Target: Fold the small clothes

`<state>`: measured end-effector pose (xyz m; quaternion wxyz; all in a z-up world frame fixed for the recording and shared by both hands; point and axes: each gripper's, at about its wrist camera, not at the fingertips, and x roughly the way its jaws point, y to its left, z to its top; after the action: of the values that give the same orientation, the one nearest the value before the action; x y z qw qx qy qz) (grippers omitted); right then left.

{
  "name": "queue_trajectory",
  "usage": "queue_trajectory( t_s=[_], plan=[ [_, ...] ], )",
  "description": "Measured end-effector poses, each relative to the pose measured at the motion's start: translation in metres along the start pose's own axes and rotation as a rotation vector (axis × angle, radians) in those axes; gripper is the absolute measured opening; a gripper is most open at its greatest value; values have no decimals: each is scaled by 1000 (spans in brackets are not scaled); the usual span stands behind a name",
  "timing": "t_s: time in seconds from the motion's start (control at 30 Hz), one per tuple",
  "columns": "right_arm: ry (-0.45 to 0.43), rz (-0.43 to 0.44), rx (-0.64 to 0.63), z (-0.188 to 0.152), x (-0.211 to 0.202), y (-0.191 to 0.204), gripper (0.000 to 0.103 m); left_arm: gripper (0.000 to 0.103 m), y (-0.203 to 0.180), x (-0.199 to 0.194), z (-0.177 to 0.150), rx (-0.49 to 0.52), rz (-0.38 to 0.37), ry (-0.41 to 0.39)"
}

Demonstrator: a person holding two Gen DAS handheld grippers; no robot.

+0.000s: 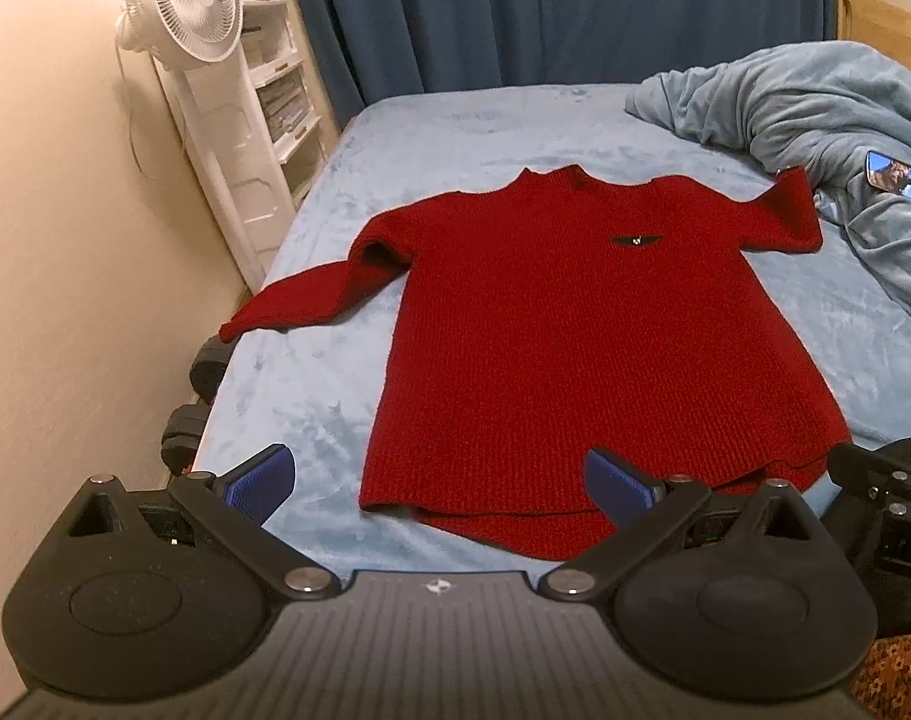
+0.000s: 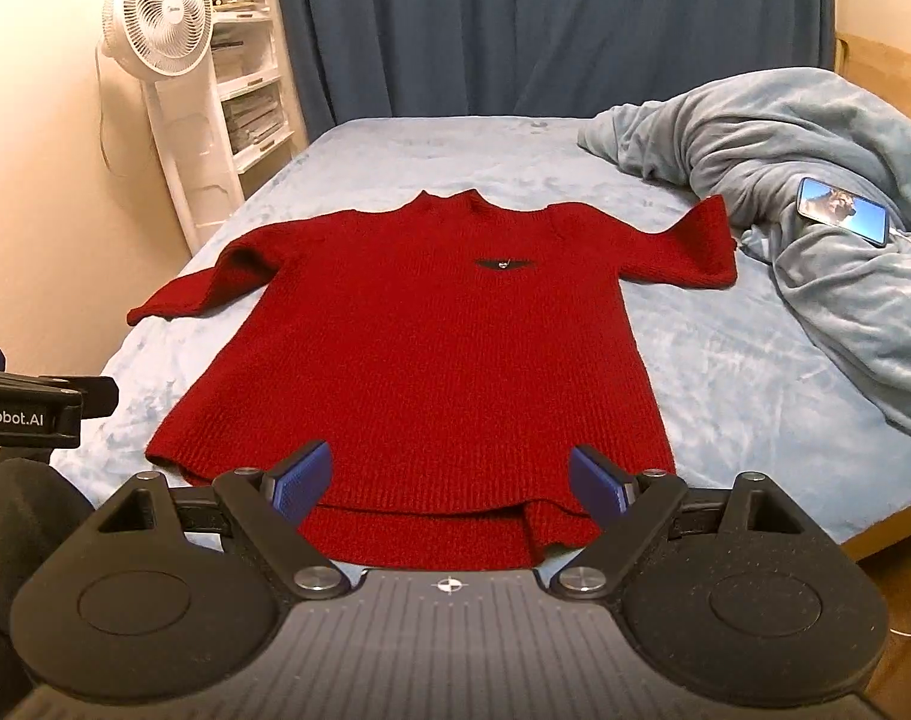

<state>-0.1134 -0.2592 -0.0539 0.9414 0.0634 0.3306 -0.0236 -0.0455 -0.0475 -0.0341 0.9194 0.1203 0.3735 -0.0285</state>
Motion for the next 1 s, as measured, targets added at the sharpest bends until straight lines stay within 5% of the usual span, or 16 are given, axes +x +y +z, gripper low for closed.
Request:
queue_trajectory(
  t_s=[1.0],
  plan=[
    [47,6,-1,8,32,-3,87,103,-7,42,14,7,-1,87]
  ],
)
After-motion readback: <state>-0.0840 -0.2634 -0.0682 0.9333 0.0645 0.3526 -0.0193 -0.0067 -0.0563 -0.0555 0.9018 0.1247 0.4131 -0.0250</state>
